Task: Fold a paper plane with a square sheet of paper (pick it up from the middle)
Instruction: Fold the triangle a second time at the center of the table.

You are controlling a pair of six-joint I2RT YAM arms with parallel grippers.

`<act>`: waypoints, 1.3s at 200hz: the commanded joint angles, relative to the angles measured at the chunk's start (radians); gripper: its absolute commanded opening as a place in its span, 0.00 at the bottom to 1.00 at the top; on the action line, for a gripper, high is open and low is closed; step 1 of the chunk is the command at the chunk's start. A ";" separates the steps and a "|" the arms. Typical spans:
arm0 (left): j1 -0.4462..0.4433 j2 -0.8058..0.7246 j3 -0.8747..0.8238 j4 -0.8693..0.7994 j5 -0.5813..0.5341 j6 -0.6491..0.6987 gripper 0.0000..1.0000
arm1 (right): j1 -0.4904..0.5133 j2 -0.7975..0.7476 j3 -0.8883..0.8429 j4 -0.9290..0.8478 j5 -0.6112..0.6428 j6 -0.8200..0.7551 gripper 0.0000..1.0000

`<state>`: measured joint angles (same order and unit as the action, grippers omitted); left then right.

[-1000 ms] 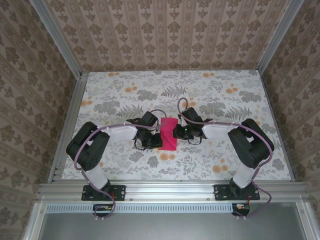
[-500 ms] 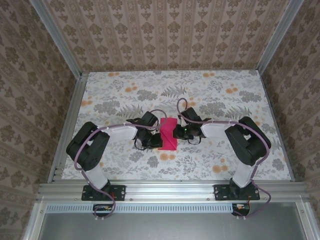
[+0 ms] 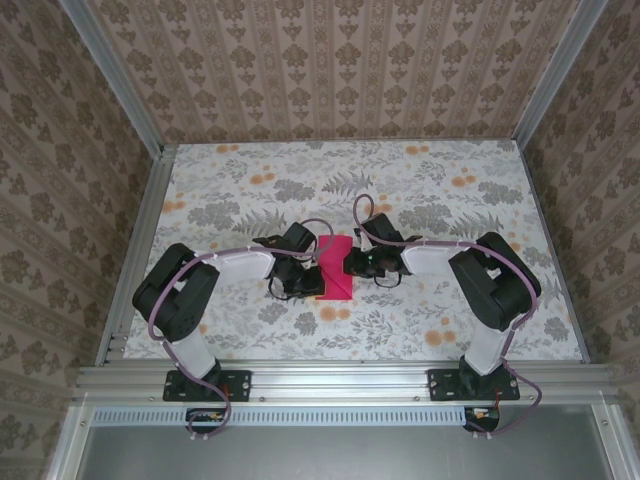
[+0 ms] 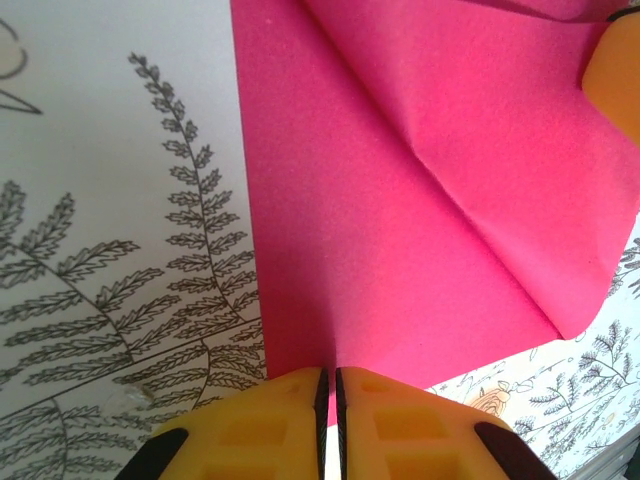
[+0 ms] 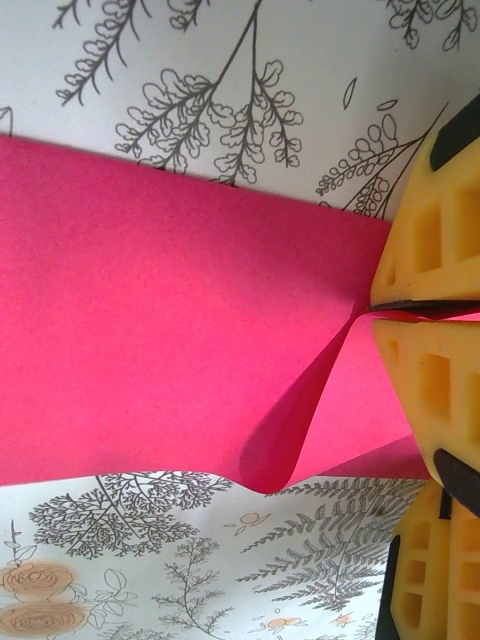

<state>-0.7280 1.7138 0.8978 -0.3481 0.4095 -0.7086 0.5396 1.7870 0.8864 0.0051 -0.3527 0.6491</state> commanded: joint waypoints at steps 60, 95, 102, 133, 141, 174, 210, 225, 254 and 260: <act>-0.007 0.021 0.012 -0.057 -0.023 0.029 0.14 | -0.006 0.014 0.000 0.014 -0.027 -0.032 0.13; -0.007 0.015 0.018 -0.055 -0.015 0.034 0.14 | -0.006 0.034 0.009 0.001 -0.025 -0.033 0.13; -0.006 0.011 0.021 -0.055 -0.014 0.034 0.14 | -0.006 0.037 0.011 -0.005 -0.021 -0.033 0.13; -0.004 -0.014 0.042 -0.042 0.003 0.039 0.15 | -0.007 0.046 0.016 -0.036 0.011 -0.038 0.13; -0.002 -0.025 0.048 -0.029 0.014 0.037 0.15 | -0.007 0.046 0.016 -0.040 0.015 -0.039 0.13; 0.009 -0.049 0.064 0.079 0.049 0.004 0.17 | -0.007 0.047 0.019 -0.056 0.024 -0.036 0.13; 0.025 0.004 0.095 0.151 0.031 -0.027 0.15 | -0.009 0.052 0.022 -0.062 0.025 -0.034 0.13; 0.027 0.032 0.102 0.177 0.025 -0.038 0.15 | -0.008 0.053 0.021 -0.062 0.024 -0.031 0.13; 0.027 0.072 0.118 0.190 0.023 -0.041 0.14 | -0.011 0.054 0.023 -0.078 0.032 -0.034 0.12; 0.028 0.080 0.119 0.190 0.022 -0.039 0.14 | -0.010 0.055 0.025 -0.081 0.034 -0.034 0.12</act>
<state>-0.7052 1.7557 0.9920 -0.1806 0.4362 -0.7330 0.5346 1.8084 0.8970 -0.0113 -0.3691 0.6273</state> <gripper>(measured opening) 0.142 0.121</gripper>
